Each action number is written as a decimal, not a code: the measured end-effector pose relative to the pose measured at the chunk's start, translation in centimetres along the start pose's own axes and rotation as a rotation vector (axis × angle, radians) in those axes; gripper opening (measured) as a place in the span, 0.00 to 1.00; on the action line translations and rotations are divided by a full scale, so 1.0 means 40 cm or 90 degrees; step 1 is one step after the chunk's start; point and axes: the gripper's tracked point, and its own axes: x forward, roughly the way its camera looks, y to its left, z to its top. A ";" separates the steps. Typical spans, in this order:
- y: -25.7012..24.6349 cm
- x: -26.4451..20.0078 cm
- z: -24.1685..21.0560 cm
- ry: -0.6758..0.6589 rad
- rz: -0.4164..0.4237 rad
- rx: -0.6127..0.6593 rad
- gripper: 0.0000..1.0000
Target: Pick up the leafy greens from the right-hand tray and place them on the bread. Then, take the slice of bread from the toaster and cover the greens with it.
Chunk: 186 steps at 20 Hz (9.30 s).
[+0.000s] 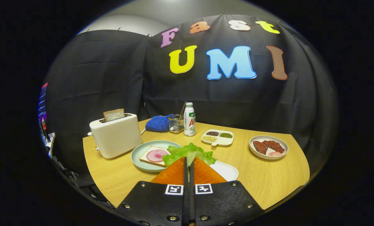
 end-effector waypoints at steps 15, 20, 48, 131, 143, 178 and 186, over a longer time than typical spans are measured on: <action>0.169 0.177 0.014 -0.005 0.061 0.007 0.00; 0.224 0.268 -0.027 0.018 0.071 0.008 0.00; 0.242 0.243 -0.024 -0.051 -0.111 0.021 0.59; 0.838 0.453 0.381 -0.102 -0.119 0.072 0.04; 0.636 0.320 0.410 -0.127 -0.167 0.091 0.04; 0.399 0.419 0.006 0.045 -0.135 0.164 0.04; 0.291 0.408 -0.037 0.074 -0.147 0.149 0.16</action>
